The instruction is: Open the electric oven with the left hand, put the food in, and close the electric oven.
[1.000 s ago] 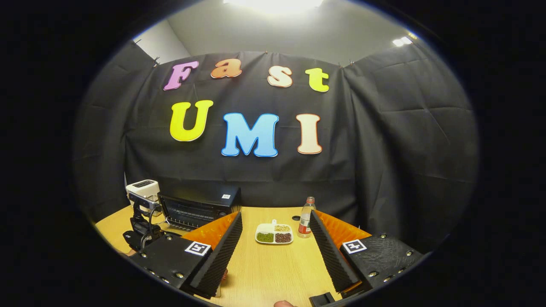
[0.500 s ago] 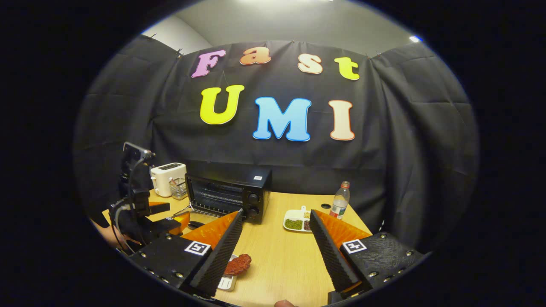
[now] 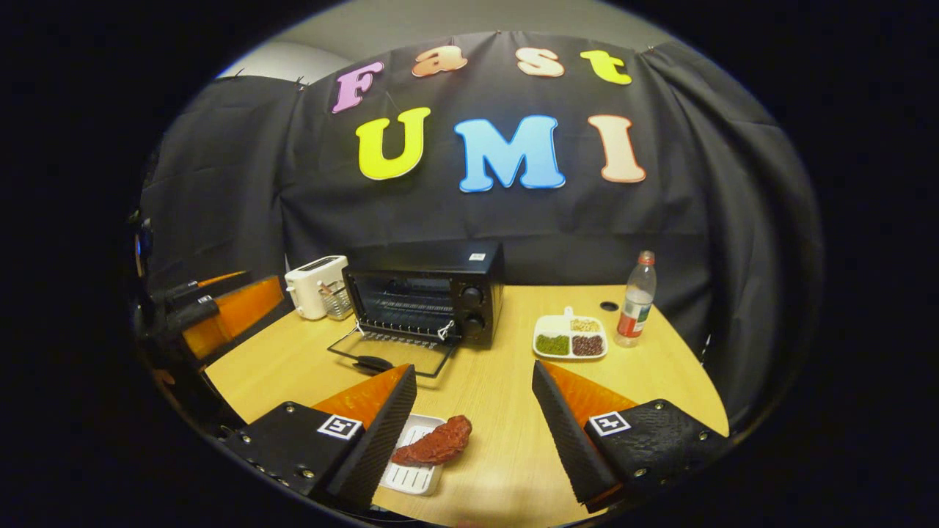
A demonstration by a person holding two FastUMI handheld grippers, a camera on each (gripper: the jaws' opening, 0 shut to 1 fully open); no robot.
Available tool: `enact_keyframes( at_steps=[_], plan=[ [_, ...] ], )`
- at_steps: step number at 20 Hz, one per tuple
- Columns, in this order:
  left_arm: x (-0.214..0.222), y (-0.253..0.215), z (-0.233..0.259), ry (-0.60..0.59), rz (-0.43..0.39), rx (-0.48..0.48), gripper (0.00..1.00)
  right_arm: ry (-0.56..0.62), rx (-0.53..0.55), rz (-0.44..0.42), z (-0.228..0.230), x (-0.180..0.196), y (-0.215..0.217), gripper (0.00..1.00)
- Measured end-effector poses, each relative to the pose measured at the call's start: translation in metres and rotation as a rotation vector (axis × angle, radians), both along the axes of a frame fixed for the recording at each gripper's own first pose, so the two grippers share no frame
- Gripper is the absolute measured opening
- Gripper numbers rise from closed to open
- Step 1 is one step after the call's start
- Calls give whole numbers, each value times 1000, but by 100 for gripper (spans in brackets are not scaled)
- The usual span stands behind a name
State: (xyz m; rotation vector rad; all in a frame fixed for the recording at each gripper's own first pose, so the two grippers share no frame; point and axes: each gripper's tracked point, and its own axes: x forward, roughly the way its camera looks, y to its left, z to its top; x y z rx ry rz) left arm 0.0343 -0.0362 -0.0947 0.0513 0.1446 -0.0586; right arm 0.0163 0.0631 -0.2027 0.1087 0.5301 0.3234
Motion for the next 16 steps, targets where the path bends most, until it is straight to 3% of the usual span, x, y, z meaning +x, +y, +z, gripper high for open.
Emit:
enact_keyframes(
  at_steps=[2, 4, 5, 8, 9, 11, 14, 16],
  plan=[
    [-8, 6, 11, -17, 2, -2, 96, 94, 36, 42, -22, -3, 10, 98],
    [-15, 14, 17, -25, 13, 7, 100, 162, 72, 45, -37, -3, 13, 98],
    [-16, 20, 18, -27, 24, 14, 95, 195, 88, 42, -47, -2, 14, 98],
    [-25, 38, 26, -37, 66, 31, 95, 315, 141, 34, -76, -2, 19, 98],
    [-28, 41, 22, -31, 73, 32, 90, 348, 156, 28, -82, 0, 20, 96],
    [-34, 51, 19, -18, 92, 39, 100, 423, 199, 12, -97, -1, 23, 90],
    [-36, 68, 21, -19, 126, 45, 90, 535, 278, 4, -115, -7, 34, 90],
    [-36, 76, 22, -18, 138, 49, 92, 593, 325, -2, -121, -11, 38, 90]
  ],
)
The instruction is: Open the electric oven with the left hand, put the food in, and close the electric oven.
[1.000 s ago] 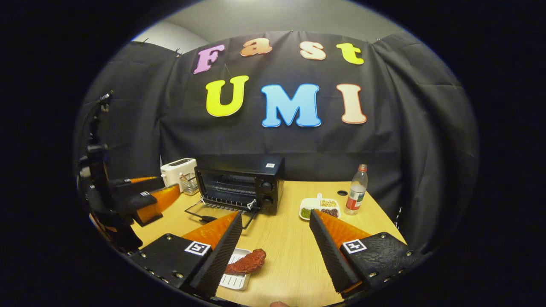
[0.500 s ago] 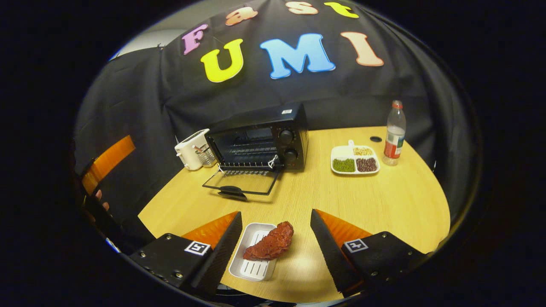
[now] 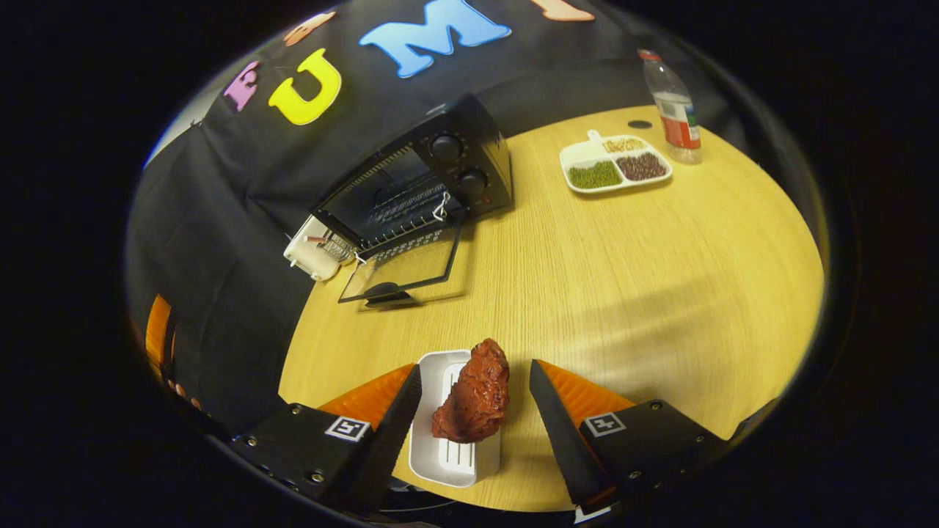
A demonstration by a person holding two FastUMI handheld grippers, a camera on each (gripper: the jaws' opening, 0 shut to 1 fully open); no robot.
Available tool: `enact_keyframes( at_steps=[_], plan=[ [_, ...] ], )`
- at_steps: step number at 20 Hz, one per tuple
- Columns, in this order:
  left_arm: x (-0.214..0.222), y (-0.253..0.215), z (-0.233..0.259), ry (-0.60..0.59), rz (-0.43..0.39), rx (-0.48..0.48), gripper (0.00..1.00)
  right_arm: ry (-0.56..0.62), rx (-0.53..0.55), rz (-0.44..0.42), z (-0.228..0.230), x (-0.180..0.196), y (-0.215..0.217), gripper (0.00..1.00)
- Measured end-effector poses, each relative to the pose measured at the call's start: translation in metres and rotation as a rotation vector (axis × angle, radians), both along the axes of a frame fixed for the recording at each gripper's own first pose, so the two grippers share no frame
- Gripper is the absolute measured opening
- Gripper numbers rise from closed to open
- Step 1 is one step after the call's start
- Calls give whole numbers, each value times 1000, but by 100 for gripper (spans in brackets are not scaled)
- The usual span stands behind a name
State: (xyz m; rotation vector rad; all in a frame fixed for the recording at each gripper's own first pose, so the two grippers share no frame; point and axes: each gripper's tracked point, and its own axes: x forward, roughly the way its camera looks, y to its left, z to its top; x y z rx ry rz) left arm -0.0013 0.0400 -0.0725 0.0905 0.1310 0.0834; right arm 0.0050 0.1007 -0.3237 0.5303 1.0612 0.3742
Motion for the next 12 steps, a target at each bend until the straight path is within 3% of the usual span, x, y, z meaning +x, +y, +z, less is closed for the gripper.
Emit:
enact_keyframes(
  at_steps=[3, 5, 6, 7, 8, 9, 10, 11, 12],
  plan=[
    [1, 8, -6, 8, 14, -3, 96, 60, 47, -30, -13, -3, 8, 56],
    [2, 11, -9, 12, 15, -9, 99, 78, 71, -36, -8, -7, 4, 57],
    [3, 12, -10, 12, 14, -8, 100, 74, 91, -66, -2, -6, 4, 46],
    [6, 12, -12, 16, 14, -7, 100, 75, 110, -53, -17, -1, 19, 27],
    [9, 13, -13, 22, 15, -10, 100, 60, 102, -40, -5, -9, 10, 27],
    [11, 13, -18, 28, 9, -19, 100, 39, 119, -88, -3, -1, 16, 19],
    [13, 12, -20, 33, 2, -26, 100, 36, 126, -78, 1, -1, 17, 12],
    [14, 13, -20, 33, 0, -29, 100, 25, 115, -68, 4, -1, 15, 12],
    [16, 13, -20, 32, -5, -33, 90, 20, 111, -50, 9, -4, 17, 12]
  ],
)
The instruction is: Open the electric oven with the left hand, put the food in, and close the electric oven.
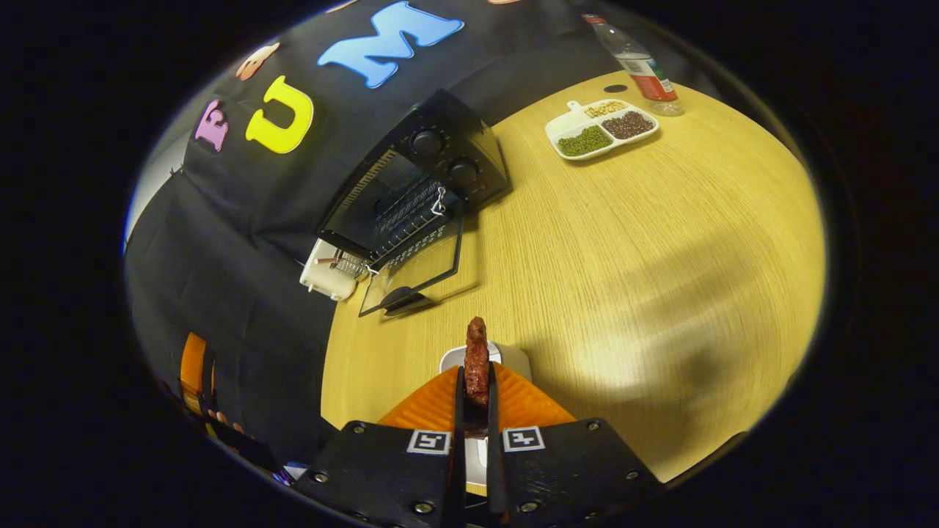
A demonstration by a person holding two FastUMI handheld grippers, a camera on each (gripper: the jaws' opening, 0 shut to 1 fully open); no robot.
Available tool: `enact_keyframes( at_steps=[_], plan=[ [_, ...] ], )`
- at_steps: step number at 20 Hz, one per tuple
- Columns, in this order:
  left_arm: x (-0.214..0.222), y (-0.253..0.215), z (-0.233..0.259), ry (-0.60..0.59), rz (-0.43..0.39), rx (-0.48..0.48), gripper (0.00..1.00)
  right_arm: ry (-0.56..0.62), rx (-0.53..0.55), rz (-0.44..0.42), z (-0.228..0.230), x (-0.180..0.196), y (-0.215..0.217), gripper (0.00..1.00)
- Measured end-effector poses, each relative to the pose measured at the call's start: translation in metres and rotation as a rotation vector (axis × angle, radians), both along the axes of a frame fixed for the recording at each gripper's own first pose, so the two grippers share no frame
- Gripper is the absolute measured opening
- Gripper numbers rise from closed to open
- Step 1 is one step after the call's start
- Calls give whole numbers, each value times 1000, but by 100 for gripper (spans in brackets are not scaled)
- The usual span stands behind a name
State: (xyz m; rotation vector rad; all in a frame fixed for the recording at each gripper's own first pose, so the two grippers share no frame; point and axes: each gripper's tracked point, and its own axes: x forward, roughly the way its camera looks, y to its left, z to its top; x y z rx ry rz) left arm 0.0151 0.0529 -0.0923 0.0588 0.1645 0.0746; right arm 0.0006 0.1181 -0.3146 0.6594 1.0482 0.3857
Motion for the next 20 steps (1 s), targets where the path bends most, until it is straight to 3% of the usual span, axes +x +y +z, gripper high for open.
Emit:
enact_keyframes(
  at_steps=[1, 2, 4, 5, 7, 10, 11, 12, 13, 16, 17, 20],
  plan=[
    [3, -2, 0, -2, -6, -5, 96, -7, 0, 7, 6, 1, 3, 12],
    [5, -1, 3, -8, -9, -8, 90, -17, 6, 1, 14, 3, 5, 12],
    [9, -1, 3, -14, -14, -19, 90, -38, 24, -9, 30, 12, 9, 12],
    [10, 0, 3, -15, -14, -25, 100, -53, 24, -25, 39, 19, 8, 12],
    [14, 2, 0, -11, -17, -41, 90, -72, 47, -40, 57, 33, 14, 12],
    [18, 10, -2, -13, -16, -46, 90, -124, 72, -77, 77, 60, 26, 11],
    [19, 15, -2, -14, -13, -45, 100, -147, 80, -102, 83, 70, 30, 12],
    [21, 21, -1, -15, -8, -45, 90, -170, 92, -124, 89, 78, 36, 12],
    [22, 25, -1, -15, -4, -46, 96, -186, 102, -147, 93, 87, 41, 11],
    [28, 43, -4, -10, 11, -47, 96, -208, 134, -185, 98, 106, 62, 11],
    [28, 48, -6, -5, 17, -43, 100, -205, 144, -194, 96, 112, 69, 11],
    [32, 67, -6, 2, 32, -31, 96, -195, 174, -235, 89, 131, 88, 12]
  ],
)
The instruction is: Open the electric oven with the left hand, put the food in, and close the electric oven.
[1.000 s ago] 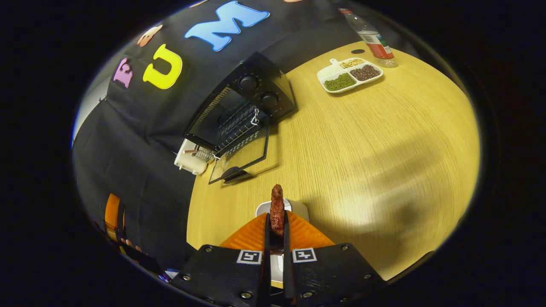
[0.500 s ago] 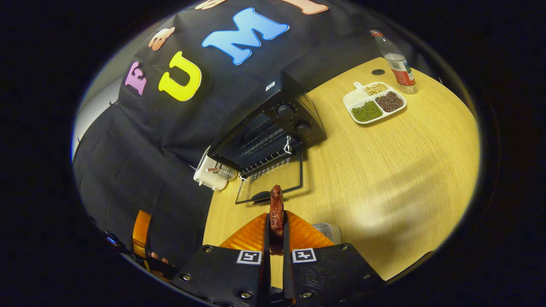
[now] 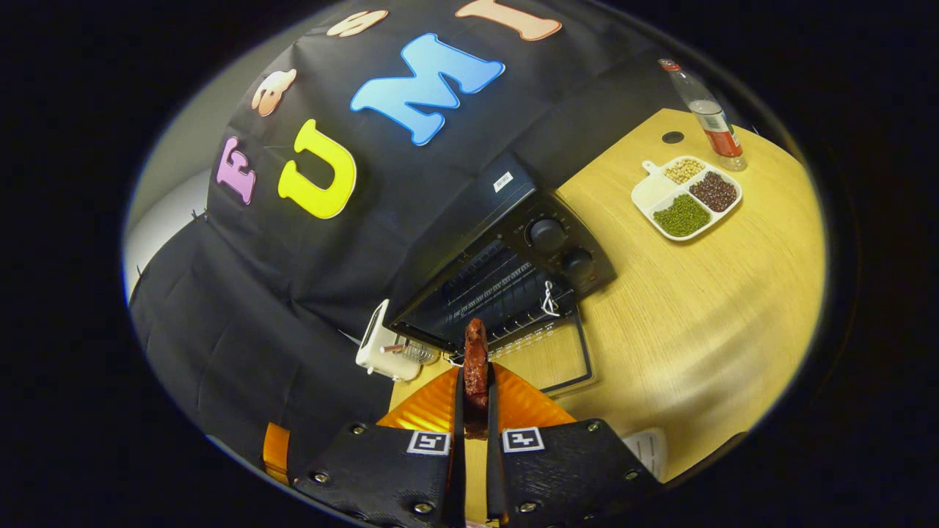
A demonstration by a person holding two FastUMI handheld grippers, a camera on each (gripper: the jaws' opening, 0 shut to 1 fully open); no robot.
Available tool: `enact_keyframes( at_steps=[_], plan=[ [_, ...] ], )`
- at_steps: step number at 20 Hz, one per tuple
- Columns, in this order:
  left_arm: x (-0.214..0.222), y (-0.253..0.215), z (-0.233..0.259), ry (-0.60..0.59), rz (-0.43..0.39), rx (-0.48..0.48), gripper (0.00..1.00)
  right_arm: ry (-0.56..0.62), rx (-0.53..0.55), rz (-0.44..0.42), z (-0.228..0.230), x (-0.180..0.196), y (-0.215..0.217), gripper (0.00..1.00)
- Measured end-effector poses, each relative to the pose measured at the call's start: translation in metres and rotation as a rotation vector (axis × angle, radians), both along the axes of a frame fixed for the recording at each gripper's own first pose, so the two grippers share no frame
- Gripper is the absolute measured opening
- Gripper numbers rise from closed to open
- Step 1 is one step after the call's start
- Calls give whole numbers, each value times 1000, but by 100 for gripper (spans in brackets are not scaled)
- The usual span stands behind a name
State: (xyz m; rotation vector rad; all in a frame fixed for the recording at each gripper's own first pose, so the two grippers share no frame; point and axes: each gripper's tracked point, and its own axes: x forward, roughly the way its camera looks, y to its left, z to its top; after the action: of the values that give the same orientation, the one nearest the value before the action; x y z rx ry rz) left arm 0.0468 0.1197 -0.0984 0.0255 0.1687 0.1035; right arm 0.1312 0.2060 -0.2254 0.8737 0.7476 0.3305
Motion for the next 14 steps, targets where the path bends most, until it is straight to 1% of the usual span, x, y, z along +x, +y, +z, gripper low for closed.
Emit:
enact_keyframes(
  at_steps=[1, 4, 8, 9, 12, 14],
  plan=[
    [-1, 3, -1, 4, 5, 7, 90, -5, 17, -23, -1, 9, 6, 12],
    [5, 25, -3, 16, 16, 30, 90, -27, 69, -82, -3, 30, 27, 11],
    [18, 41, -6, 25, 17, 43, 90, -34, 98, -148, -12, 57, 48, 12],
    [19, 45, -7, 27, 19, 49, 90, -32, 94, -162, -17, 64, 52, 12],
    [23, 58, -7, 32, 25, 70, 94, -60, 60, -223, -27, 86, 56, 11],
    [24, 65, -13, 50, 30, 77, 96, -79, 76, -255, -29, 101, 62, 12]
  ],
)
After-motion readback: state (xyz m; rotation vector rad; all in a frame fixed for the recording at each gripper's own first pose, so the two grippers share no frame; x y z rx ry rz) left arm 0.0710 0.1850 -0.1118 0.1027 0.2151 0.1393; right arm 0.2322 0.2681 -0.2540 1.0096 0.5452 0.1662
